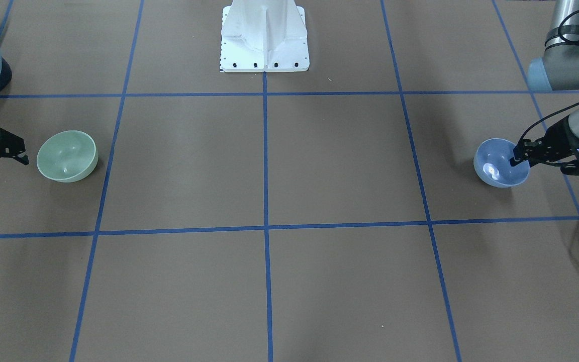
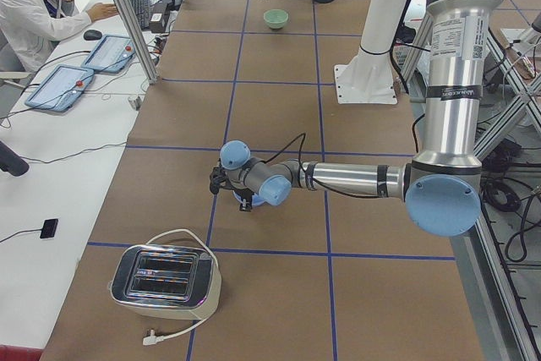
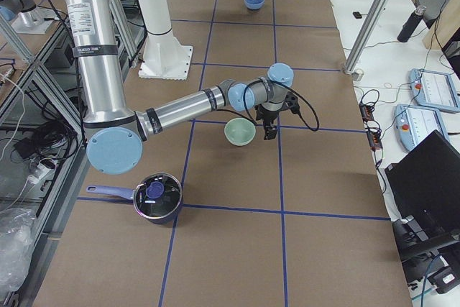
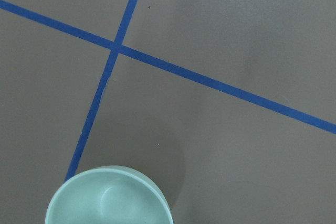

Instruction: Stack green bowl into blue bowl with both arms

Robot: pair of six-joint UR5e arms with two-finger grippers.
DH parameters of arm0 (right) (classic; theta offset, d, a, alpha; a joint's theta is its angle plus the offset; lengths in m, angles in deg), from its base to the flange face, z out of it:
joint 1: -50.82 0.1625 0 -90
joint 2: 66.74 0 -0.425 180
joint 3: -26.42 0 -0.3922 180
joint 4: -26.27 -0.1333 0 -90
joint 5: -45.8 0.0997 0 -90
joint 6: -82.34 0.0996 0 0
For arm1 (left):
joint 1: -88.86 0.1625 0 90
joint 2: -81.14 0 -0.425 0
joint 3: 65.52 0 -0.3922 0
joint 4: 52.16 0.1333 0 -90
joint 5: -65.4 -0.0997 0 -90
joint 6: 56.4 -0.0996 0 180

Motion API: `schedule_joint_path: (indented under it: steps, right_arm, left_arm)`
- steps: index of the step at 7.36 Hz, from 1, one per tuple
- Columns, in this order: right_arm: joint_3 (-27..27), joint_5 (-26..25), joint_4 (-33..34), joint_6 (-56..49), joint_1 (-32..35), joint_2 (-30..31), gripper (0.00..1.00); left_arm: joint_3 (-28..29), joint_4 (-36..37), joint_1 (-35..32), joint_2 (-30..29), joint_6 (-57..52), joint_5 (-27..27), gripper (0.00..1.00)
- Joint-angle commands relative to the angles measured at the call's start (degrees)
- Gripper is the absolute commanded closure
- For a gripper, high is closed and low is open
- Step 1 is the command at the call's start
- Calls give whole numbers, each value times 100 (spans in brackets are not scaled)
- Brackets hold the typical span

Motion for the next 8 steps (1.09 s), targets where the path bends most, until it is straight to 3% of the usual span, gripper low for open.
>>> schedule_joint_path:
  steps: [1, 4, 7, 8]
  right_arm:
    - [-2, 0, 0, 0, -27, -1, 0]
    - [-19, -9, 0, 0, -53, -18, 0]
    - [-37, -9, 0, 0, -62, -44, 0]
    - [-37, -9, 0, 0, -62, -45, 0]
  left_arm:
    - [60, -9, 6, -17, 1, 0, 57]
    - [96, -36, 24, -35, 88, 0, 66]
    - [87, -194, 33, -88, 492, 0, 92]
    - [78, -194, 33, -97, 510, 0, 93]
